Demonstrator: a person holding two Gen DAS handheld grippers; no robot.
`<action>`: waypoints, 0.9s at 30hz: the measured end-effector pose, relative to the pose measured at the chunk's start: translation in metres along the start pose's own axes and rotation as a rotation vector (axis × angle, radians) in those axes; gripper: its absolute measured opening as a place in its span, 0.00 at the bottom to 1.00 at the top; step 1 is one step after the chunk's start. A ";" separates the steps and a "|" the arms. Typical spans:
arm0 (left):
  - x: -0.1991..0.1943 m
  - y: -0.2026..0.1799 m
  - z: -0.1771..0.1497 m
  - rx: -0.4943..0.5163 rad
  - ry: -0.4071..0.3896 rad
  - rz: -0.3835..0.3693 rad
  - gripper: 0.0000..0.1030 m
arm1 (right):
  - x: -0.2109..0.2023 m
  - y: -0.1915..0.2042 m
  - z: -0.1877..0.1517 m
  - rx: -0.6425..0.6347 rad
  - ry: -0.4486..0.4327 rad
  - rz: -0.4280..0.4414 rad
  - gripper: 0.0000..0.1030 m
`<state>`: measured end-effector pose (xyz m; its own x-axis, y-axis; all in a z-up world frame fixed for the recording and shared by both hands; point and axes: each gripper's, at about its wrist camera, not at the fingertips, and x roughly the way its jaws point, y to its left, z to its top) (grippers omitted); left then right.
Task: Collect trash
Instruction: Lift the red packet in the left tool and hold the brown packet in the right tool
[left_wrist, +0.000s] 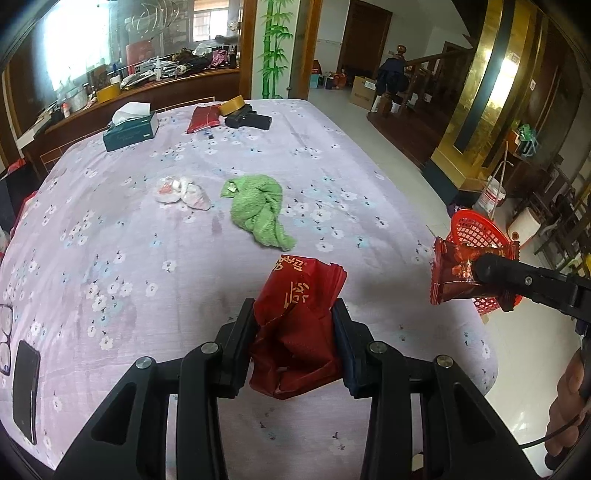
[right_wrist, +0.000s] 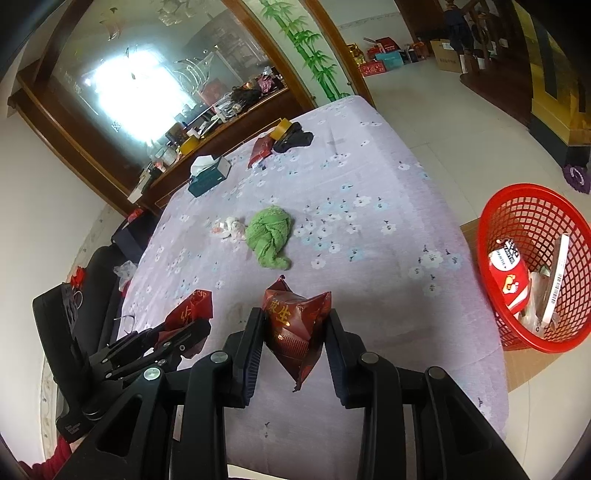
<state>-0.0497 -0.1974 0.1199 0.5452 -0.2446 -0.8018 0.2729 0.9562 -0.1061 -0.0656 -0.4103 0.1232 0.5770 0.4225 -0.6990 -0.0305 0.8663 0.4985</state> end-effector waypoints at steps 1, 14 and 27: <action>0.000 -0.002 0.000 0.003 0.001 -0.001 0.37 | -0.001 -0.001 0.000 -0.001 -0.001 0.000 0.34; 0.006 -0.020 0.006 0.025 0.006 -0.015 0.37 | -0.012 -0.015 0.003 0.010 -0.006 -0.009 0.34; 0.011 -0.026 0.005 0.024 0.011 -0.023 0.37 | -0.017 -0.021 0.002 0.019 -0.005 -0.025 0.34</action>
<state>-0.0464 -0.2262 0.1168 0.5300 -0.2644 -0.8057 0.3040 0.9462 -0.1105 -0.0733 -0.4364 0.1254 0.5812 0.3993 -0.7091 0.0000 0.8714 0.4907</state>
